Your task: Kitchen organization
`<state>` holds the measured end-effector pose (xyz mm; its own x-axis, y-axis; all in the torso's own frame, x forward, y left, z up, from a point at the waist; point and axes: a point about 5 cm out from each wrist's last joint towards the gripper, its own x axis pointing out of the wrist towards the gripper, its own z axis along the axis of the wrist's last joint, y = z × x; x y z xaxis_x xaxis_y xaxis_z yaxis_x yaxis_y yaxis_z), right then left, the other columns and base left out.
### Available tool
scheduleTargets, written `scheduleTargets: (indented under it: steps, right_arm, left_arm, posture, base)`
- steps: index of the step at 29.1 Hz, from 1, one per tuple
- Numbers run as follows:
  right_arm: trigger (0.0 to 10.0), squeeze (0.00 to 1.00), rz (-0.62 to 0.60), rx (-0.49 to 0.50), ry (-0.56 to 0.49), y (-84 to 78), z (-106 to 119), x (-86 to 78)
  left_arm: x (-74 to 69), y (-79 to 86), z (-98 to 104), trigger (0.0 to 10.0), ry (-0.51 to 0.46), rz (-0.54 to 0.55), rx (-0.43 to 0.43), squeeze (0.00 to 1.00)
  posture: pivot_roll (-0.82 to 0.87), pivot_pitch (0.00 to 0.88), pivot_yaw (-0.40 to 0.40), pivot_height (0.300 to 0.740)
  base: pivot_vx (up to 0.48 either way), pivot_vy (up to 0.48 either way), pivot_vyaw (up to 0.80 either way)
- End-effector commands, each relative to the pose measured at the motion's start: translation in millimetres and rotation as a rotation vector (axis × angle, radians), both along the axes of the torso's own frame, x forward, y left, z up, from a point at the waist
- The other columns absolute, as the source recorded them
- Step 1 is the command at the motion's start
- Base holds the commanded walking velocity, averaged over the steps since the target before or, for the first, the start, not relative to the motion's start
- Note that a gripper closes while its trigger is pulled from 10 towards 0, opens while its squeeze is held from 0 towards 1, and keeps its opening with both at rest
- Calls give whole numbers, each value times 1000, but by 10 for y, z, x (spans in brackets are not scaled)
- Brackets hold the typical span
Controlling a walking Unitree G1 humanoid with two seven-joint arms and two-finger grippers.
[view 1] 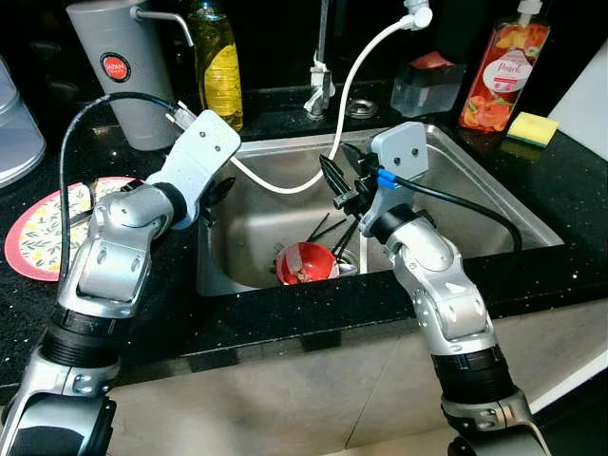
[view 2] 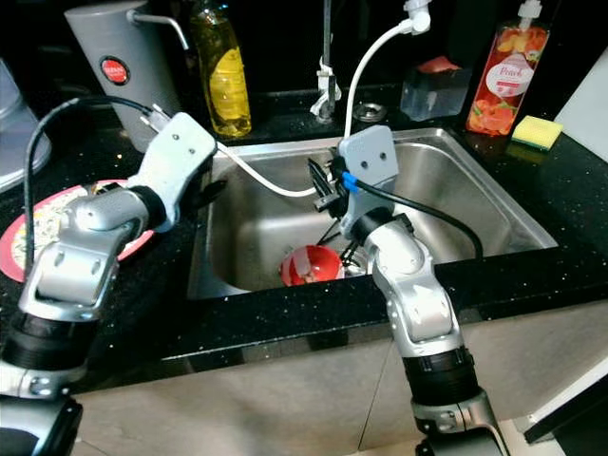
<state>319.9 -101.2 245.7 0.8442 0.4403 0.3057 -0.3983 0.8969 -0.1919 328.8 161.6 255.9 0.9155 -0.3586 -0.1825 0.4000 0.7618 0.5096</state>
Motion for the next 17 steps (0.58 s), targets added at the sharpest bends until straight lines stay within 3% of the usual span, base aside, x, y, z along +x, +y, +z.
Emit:
scheduleTargets:
  steps: [1,8,13,17]
  right_arm:
    - [10000,0,11,5,-9,12,14,-34]
    - [10000,0,20,2,-8,17,10,-45]
    - [10000,0,26,5,-4,18,0,-46]
    - [10000,0,27,5,-4,18,-1,-42]
  left_arm:
    - [-18,40,-11,10000,3,26,29,0]
    - [-7,102,2,10000,-27,97,82,0]
    - [20,281,-72,10000,1,289,82,0]
    - [10,297,-95,10000,10,294,93,0]
  posture:
    - [65,16,18,740]
    - [63,15,19,740]
    - [72,11,12,740]
    - [75,7,11,740]
  base:
    - [0,0,0]
    - [0,0,0]
    - [0,0,0]
    - [0,0,0]
